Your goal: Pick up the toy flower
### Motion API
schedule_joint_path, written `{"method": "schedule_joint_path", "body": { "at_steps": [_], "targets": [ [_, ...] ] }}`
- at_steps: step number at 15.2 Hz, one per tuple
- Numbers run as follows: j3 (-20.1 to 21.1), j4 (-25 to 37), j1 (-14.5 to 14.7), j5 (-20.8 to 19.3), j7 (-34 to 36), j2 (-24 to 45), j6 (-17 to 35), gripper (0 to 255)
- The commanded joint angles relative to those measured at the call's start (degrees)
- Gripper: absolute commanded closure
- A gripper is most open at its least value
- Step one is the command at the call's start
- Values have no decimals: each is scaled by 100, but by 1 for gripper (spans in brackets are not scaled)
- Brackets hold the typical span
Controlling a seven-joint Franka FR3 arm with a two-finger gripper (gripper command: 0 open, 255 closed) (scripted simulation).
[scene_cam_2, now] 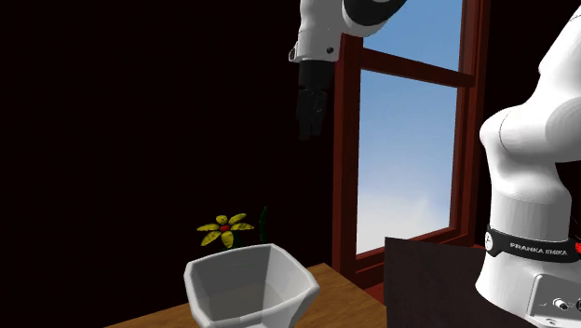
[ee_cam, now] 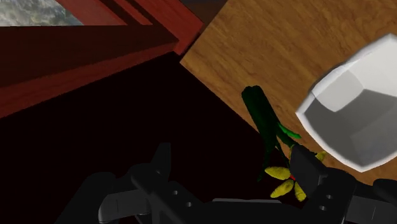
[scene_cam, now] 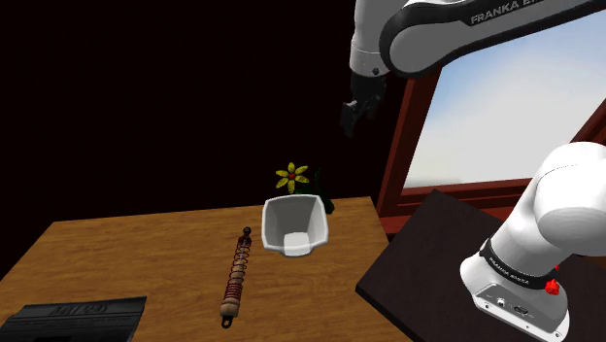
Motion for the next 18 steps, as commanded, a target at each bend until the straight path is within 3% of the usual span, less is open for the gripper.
{"method": "schedule_joint_path", "body": {
  "at_steps": [1, 6, 10, 15, 18],
  "targets": [
    [132, 11, 12, -123, 121, 369, 378, 0],
    [477, 187, -5, -606, 546, 1353, 1171, 0],
    [714, 478, -28, -1212, 1023, 2211, 1662, 0],
    [837, 993, 62, -2125, 1693, 3269, 2025, 0],
    [795, 955, 81, -2301, 1863, 3441, 2198, 0]
  ]
}}
